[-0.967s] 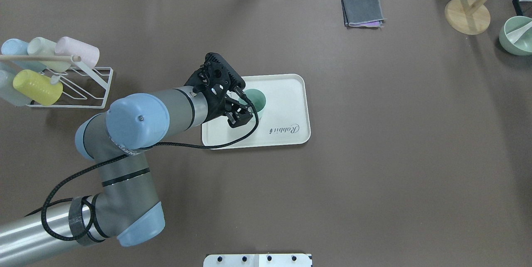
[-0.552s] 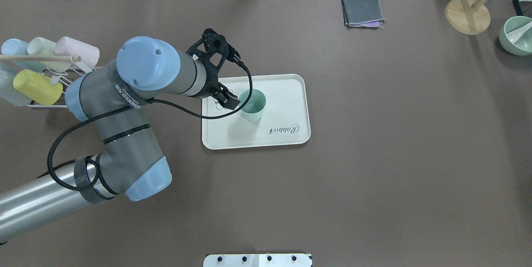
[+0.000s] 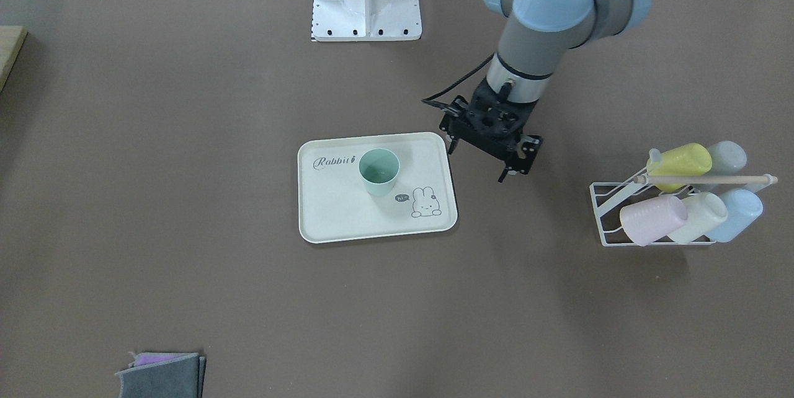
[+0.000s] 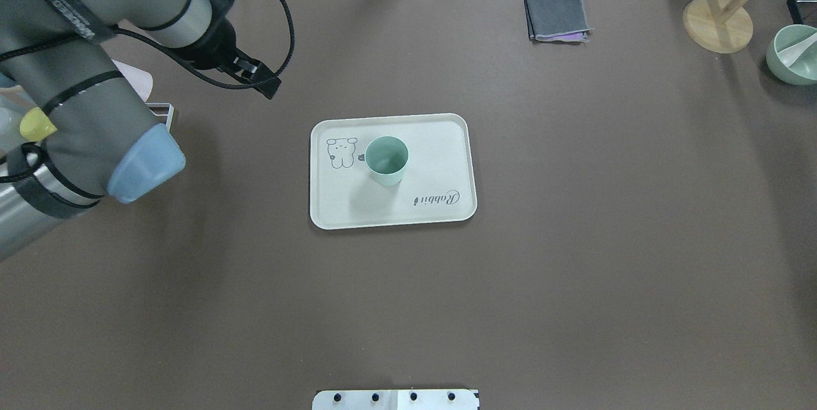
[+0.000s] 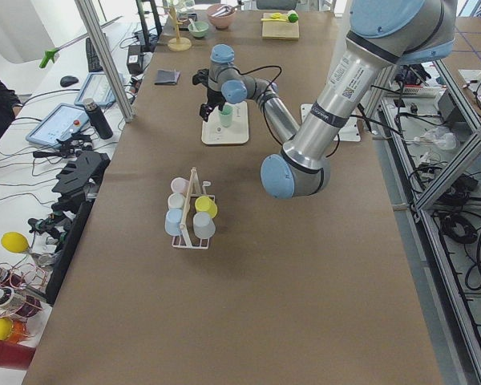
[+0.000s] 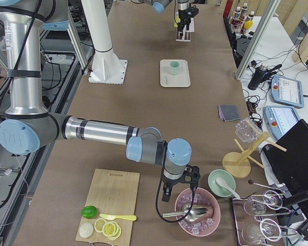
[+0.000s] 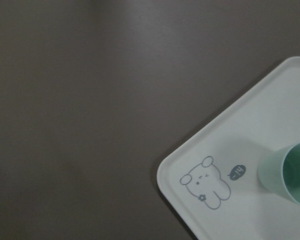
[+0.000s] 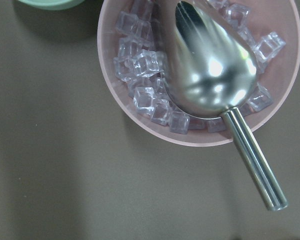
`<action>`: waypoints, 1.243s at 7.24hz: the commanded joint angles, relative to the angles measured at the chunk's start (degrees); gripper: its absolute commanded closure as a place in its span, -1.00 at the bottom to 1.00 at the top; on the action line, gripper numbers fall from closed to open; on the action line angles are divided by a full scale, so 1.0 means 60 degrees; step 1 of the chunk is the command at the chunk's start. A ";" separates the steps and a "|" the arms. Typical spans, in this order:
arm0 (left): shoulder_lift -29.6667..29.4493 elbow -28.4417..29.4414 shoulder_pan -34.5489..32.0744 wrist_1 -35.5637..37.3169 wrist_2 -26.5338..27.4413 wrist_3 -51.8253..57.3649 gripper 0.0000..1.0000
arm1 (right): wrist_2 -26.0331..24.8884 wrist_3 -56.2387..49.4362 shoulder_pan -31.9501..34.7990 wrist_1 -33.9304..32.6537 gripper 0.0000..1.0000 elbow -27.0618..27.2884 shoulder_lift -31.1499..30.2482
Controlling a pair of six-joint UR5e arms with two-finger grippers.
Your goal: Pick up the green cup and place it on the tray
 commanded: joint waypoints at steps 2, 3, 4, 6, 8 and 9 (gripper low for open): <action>0.1682 -0.0492 -0.2859 0.0776 -0.1696 0.1441 -0.95 | 0.0000 -0.0002 0.0000 0.0000 -1.00 -0.0012 0.0000; 0.2285 -0.0447 -0.3521 0.0806 -0.1671 0.2629 -0.95 | 0.0000 -0.0031 0.0000 0.0000 -1.00 -0.0012 0.0000; 0.2625 -0.0432 -0.4180 0.1458 -0.1686 0.2728 -0.95 | 0.0000 -0.0031 0.0000 0.0000 -1.00 -0.0012 0.0000; 0.2788 0.0195 -0.4698 0.2605 -0.1671 0.2773 -0.95 | 0.0000 -0.0031 0.0000 0.0000 -1.00 -0.0026 0.0000; 0.3153 0.1523 -0.5309 0.2550 -0.1642 0.3992 -0.95 | 0.0000 -0.0017 0.0000 0.0000 -1.00 -0.0026 0.0000; 0.3344 0.2227 -0.5706 0.2549 -0.1671 0.5526 -0.96 | 0.0000 -0.0031 0.0000 -0.0015 -1.00 -0.0026 0.0000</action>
